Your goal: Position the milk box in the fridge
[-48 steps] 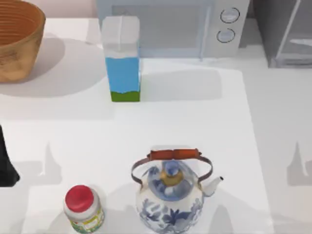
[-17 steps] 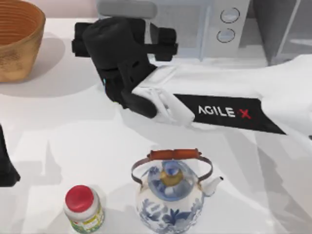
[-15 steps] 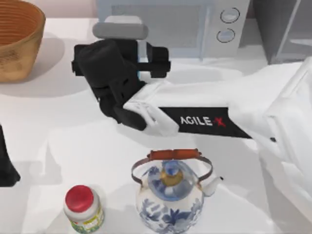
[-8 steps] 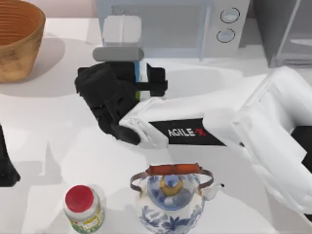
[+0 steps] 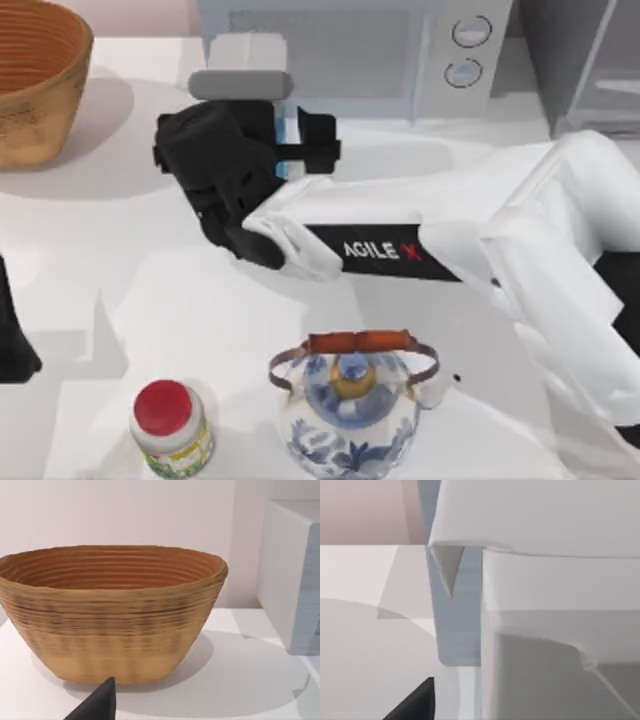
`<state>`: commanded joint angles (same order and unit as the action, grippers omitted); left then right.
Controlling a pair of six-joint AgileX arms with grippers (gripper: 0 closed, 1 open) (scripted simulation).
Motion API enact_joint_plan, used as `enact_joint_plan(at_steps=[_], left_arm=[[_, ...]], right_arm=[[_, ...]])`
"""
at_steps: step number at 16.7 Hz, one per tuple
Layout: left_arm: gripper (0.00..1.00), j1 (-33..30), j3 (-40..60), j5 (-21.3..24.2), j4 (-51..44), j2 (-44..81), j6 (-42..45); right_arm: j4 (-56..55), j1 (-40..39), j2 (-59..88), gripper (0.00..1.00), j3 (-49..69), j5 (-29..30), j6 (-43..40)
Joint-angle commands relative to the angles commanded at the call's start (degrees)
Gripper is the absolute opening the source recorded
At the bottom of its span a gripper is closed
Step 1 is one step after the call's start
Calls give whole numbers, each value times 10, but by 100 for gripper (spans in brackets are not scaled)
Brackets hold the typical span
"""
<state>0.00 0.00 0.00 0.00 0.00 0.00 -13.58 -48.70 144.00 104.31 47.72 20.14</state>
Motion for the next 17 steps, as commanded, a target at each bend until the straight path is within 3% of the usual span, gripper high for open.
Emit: enact_joint_plan(at_steps=[12,17], left_arm=[[100,0,0,0,0,0,0],[100,0,0,0,0,0,0]], right_arm=[[-2,17,62,100,66,-15,-10],[-2,17,62,62,66,-15,-10]])
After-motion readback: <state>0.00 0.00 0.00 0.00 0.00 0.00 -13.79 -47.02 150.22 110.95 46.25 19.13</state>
